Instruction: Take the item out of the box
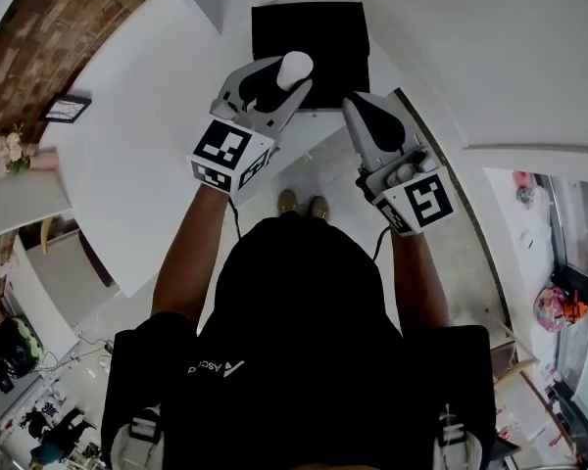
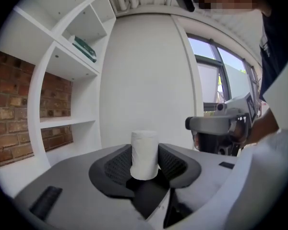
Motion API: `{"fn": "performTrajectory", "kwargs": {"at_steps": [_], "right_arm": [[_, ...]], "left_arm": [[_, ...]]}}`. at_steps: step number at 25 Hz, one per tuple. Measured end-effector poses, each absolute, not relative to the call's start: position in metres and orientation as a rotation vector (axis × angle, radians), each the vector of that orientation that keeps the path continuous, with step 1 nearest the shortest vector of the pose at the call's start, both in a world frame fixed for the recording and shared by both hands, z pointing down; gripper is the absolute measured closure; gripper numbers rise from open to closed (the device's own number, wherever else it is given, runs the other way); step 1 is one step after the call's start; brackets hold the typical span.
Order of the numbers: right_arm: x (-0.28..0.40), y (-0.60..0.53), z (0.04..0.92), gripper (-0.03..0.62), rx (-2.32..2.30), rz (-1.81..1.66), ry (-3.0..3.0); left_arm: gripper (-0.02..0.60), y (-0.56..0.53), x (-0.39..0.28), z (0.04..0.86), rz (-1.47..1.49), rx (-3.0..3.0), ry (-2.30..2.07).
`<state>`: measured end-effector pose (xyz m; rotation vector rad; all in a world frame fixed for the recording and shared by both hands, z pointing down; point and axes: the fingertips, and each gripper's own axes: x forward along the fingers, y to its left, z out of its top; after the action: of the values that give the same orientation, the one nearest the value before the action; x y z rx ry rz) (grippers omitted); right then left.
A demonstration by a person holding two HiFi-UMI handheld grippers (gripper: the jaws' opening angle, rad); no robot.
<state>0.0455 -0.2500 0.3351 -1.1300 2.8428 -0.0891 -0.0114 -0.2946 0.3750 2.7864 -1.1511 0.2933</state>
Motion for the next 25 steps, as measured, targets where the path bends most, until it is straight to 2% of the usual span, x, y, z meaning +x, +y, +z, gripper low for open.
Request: {"fn": "performTrajectory", "kwargs": {"at_steps": [9,25], "right_arm": [[0.031,-0.227,0.305,0.592,-1.101,0.014,2.805],[0.024,-0.2,0.293,0.593,-1.107,0.093,2.828]], "left_arm": [[0.414,-0.254,-0.013,0.318,-0.118,2.843,-1.131],[0.414,-0.225,-0.011,0.291,-0.232,2.906,-1.109]]}}
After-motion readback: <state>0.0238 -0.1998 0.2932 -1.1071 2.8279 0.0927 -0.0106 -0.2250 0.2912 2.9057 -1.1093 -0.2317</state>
